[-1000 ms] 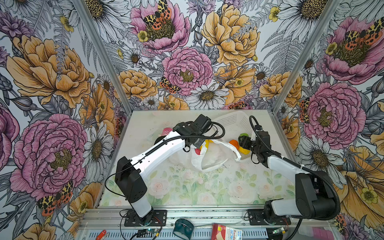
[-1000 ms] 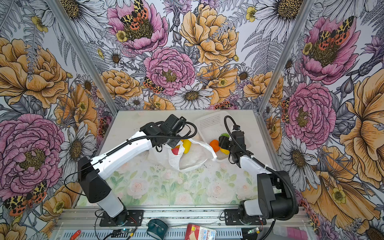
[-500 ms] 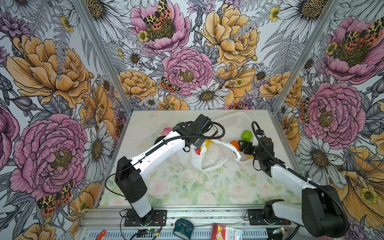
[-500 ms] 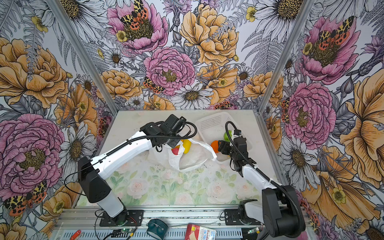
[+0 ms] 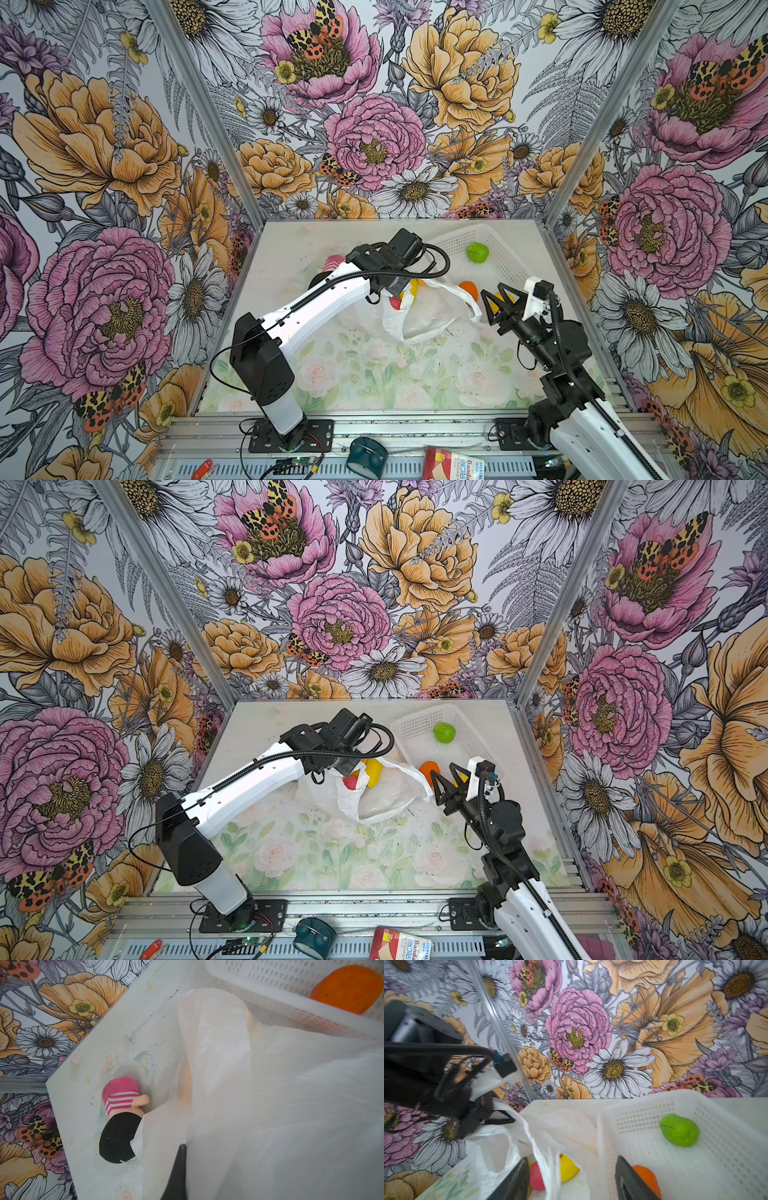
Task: Untie the knot of the plastic bag and take out the fruit
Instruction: 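Reach the right gripper into the bag toward the long yellow fruit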
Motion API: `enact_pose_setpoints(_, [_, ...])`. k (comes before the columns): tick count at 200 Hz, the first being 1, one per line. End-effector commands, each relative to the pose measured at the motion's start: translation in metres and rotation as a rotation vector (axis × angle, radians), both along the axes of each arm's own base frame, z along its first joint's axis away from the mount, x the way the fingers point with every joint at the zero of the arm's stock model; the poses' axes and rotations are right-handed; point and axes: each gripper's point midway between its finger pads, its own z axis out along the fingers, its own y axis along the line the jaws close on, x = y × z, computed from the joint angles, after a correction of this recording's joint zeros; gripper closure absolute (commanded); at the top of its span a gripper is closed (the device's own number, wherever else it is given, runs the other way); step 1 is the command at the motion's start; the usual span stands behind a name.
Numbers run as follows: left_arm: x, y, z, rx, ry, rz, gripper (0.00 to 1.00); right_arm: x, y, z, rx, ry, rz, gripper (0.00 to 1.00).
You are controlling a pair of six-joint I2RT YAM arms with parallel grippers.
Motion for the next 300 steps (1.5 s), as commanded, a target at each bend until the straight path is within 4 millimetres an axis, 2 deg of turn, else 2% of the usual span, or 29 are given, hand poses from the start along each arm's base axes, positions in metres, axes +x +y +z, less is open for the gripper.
enact_pose_setpoints(1, [0.001,0.003,-0.004,0.031,0.002,-0.001,1.00,-0.024,0.027,0.003,-0.062,-0.066,0.152,0.38])
enact_pose_setpoints(25, [0.001,0.003,-0.005,0.033,0.003,0.000,1.00,-0.045,0.062,0.002,-0.125,-0.108,0.330,0.46])
enact_pose_setpoints(50, [0.001,0.004,-0.006,0.036,0.004,0.000,1.00,-0.056,0.098,-0.015,-0.251,-0.111,0.448,0.49])
enact_pose_setpoints(76, [0.001,0.004,-0.006,0.036,0.004,0.001,1.00,-0.050,0.128,-0.043,-0.408,-0.074,0.476,0.53])
enact_pose_setpoints(96, [0.001,0.004,-0.006,0.035,0.004,0.001,1.00,-0.047,0.149,-0.062,-0.493,-0.027,0.510,0.62])
enact_pose_setpoints(127, [0.001,0.004,-0.005,0.031,0.002,0.000,1.00,-0.024,0.159,-0.089,-0.587,0.035,0.458,0.75])
enact_pose_setpoints(196, [0.000,0.003,-0.004,0.029,0.001,-0.002,1.00,0.037,0.160,-0.142,-0.722,0.139,0.258,0.82])
enact_pose_setpoints(218, [0.000,0.003,-0.002,0.027,-0.002,-0.003,1.00,0.063,0.160,-0.157,-0.722,0.211,0.189,0.76])
enact_pose_setpoints(227, [0.000,0.003,-0.002,0.027,-0.003,-0.003,1.00,0.081,0.153,-0.160,-0.695,0.248,0.138,0.69])
enact_pose_setpoints(242, [0.000,0.003,-0.002,0.029,-0.003,-0.002,1.00,0.099,0.151,-0.163,-0.674,0.293,0.072,0.61])
enact_pose_setpoints(248, [0.000,0.003,-0.003,0.030,-0.003,-0.001,1.00,0.105,0.149,-0.164,-0.665,0.312,0.038,0.54])
enact_pose_setpoints(274, [0.000,0.003,-0.003,0.030,-0.003,0.000,1.00,0.123,0.150,-0.171,-0.647,0.383,-0.033,0.35])
enact_pose_setpoints(300, [0.000,0.003,-0.003,0.030,-0.002,-0.001,1.00,0.135,0.156,-0.187,-0.657,0.453,-0.057,0.24])
